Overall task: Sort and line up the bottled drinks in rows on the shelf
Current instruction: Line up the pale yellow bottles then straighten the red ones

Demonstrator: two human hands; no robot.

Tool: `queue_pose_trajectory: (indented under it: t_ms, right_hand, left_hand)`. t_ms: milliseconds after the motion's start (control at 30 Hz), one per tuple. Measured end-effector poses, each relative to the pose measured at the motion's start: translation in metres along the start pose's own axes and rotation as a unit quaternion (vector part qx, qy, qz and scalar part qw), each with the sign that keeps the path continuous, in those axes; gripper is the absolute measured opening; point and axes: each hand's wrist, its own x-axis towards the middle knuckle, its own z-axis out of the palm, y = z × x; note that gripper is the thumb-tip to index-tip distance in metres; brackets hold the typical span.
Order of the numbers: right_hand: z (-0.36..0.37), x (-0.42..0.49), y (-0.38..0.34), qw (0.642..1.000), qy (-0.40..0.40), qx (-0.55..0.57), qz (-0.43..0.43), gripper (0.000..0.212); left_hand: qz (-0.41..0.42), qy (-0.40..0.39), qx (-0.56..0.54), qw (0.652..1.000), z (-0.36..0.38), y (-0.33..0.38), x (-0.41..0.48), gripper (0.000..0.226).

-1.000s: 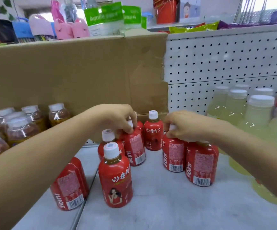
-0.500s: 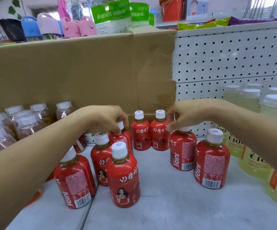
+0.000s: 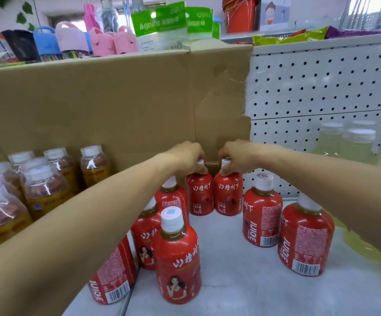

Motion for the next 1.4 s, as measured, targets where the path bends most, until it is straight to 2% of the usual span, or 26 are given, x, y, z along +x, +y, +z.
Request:
queue_pose_trajectory:
  t_ms: [200,467,700,900,1133,1300,1400]
  right_hand:
    - [0.003,0.003,0.005,0.999,0.018,0.021,-0.019,0.023]
    - [0.006,0.001,0.004,0.999,0.031,0.039,-0.016,0.018]
    - [0.004,-0.011,0.004,0.998,0.026,0.062,0.002,0.05]
    - [0.0,-0.029,0.005,0.997,0.036,0.069,-0.006,0.053]
    - [-0.004,-0.051,0.008,0.996,0.038,0.084,0.001,0.046]
    - [-0.008,-0.055,0.003,0.998,0.035,0.045,0.039,0.035]
    - [-0.017,-0.067,0.001,0.996,-0.047,0.006,0.078,0.04]
  left_hand:
    - [0.034,0.004,-0.014,0.999,0.001,-0.01,-0.001,0.029]
    - [0.022,0.018,-0.028,0.999,0.003,-0.008,-0.005,0.035]
    - [-0.021,-0.005,-0.042,0.999,-0.002,-0.005,-0.014,0.057]
    - [-0.023,-0.053,-0.033,0.998,-0.016,-0.01,-0.045,0.06]
    - [-0.055,-0.093,-0.016,0.994,-0.019,-0.029,-0.087,0.037]
    - [-0.029,-0.029,-0.02,0.999,-0.014,-0.03,-0.087,0.024]
    - [-0.016,-0.014,-0.04,0.999,-0.011,-0.029,-0.088,0.021]
